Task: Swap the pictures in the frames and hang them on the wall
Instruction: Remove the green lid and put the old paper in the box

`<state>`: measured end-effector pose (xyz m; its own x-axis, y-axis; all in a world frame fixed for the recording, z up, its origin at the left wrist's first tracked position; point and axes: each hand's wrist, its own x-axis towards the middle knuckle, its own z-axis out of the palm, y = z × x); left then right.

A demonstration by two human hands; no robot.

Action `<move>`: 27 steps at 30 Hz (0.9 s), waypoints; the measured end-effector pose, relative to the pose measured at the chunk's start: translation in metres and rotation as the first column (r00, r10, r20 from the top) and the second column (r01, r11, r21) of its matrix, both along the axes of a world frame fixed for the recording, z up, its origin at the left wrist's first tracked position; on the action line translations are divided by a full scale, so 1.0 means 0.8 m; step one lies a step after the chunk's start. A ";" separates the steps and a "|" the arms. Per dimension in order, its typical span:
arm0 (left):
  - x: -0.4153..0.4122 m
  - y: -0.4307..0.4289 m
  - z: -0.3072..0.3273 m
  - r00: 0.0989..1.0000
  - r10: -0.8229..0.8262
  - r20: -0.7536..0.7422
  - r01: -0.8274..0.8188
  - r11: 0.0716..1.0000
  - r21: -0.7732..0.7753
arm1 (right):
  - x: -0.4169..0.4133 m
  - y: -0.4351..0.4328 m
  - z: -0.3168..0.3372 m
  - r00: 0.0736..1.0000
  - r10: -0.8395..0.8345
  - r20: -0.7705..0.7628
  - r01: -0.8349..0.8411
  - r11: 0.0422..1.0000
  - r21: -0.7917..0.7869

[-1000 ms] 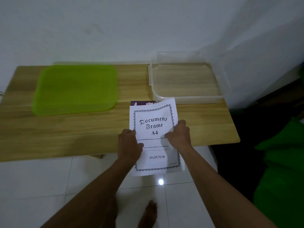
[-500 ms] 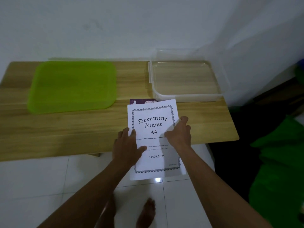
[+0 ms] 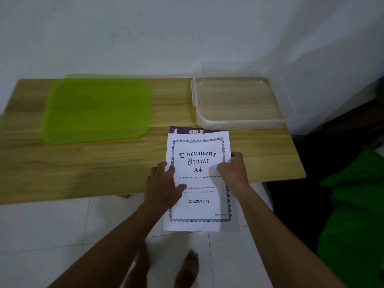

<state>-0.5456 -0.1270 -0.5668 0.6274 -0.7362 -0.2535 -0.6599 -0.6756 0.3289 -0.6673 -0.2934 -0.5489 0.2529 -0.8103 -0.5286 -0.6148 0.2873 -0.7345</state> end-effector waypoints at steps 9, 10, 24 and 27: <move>0.003 -0.011 0.019 0.889 0.310 -0.338 -0.377 0.913 -0.155 | -0.040 -0.003 0.014 0.924 -0.121 0.362 -0.033 0.919 0.393; 0.004 -0.013 0.024 0.879 0.324 -0.350 -0.400 0.900 -0.171 | -0.042 -0.003 0.016 0.916 -0.124 0.380 -0.046 0.912 0.407; 0.010 -0.010 0.044 0.483 0.459 -0.746 -0.674 0.739 0.018 | -0.064 0.005 0.034 0.862 -0.169 0.478 -0.102 0.866 0.489; 0.007 -0.006 0.046 0.446 0.431 -0.784 -0.676 0.737 0.020 | -0.064 0.005 0.047 0.864 -0.126 0.487 -0.142 0.867 0.477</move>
